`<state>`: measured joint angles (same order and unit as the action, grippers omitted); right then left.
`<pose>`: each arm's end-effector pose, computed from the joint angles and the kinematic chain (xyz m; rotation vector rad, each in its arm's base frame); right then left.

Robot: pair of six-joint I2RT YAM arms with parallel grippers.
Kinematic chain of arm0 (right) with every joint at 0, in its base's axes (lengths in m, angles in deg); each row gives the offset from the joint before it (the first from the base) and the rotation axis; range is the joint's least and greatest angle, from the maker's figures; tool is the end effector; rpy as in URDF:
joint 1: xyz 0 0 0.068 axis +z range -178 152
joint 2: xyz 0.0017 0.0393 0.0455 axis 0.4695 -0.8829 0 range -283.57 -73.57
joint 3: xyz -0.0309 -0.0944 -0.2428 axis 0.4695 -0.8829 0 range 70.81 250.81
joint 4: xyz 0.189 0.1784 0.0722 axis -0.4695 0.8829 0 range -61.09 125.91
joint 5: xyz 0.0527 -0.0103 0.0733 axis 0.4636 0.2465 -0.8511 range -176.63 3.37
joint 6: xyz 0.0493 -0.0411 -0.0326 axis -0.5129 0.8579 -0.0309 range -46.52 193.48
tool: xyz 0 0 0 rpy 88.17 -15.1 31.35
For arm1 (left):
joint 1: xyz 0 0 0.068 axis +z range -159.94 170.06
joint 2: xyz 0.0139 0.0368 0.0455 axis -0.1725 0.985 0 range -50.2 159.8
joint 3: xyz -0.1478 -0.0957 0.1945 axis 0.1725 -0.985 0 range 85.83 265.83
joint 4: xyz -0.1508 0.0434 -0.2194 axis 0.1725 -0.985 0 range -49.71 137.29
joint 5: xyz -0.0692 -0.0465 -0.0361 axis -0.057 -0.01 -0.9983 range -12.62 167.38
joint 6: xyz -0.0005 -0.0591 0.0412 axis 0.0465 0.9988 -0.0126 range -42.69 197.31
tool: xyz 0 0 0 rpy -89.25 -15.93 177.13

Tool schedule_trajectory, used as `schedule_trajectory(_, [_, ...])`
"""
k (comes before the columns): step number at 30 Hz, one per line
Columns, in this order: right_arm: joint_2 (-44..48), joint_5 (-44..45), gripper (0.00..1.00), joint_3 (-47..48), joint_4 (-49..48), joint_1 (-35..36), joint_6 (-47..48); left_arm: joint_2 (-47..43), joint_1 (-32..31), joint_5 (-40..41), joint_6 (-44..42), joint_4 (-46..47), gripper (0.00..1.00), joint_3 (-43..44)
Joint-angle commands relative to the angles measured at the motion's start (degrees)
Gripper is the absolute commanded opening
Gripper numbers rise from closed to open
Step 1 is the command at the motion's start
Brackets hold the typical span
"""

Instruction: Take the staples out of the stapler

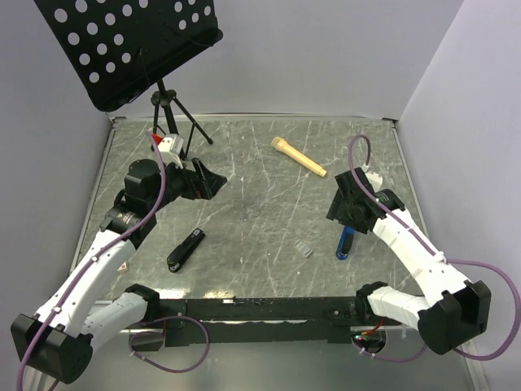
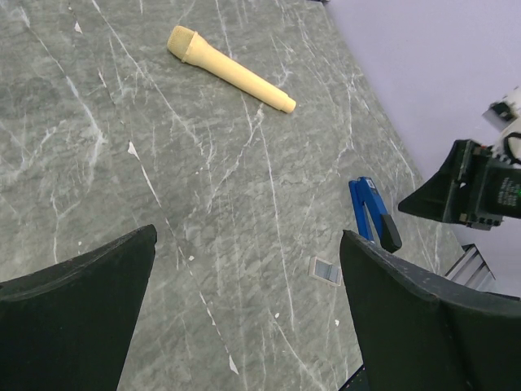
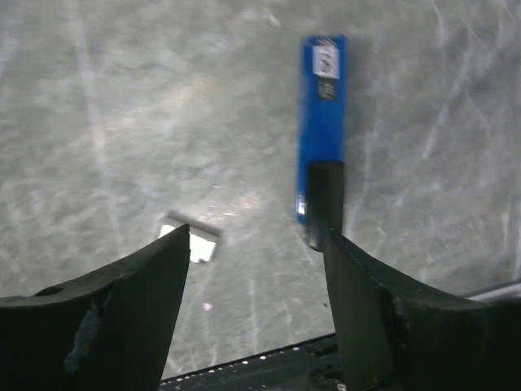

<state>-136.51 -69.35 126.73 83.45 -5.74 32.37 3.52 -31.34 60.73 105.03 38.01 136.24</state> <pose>0.2162 0.0694 0.2525 0.5175 2.5147 0.0097 0.2312 -0.1089 0.3342 0.1150 1.8637 -0.8647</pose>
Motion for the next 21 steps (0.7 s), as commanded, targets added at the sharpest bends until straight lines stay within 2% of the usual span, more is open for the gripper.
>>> schedule_trajectory(1, [-0.16,-2.95,0.70,-3.79,2.05,-4.06,-0.91,-1.85,-0.12,-0.58,-0.13,2.51,0.99,-0.31])
schedule_trajectory(7, [-5.52,-0.50,0.69,-5.64,3.90,-4.77,-2.58,-1.86,-0.12,-1.46,0.14,2.78,0.99,-0.32])
schedule_trajectory(12, [-8.51,-1.02,0.67,-8.45,0.84,-6.26,-1.88,-1.51,-0.12,-1.64,0.40,2.86,1.00,-0.32])
schedule_trajectory(21, [-12.03,-1.54,0.54,-11.44,-3.56,-7.32,-0.74,-1.68,-0.12,-1.37,0.22,2.95,0.99,-0.58])
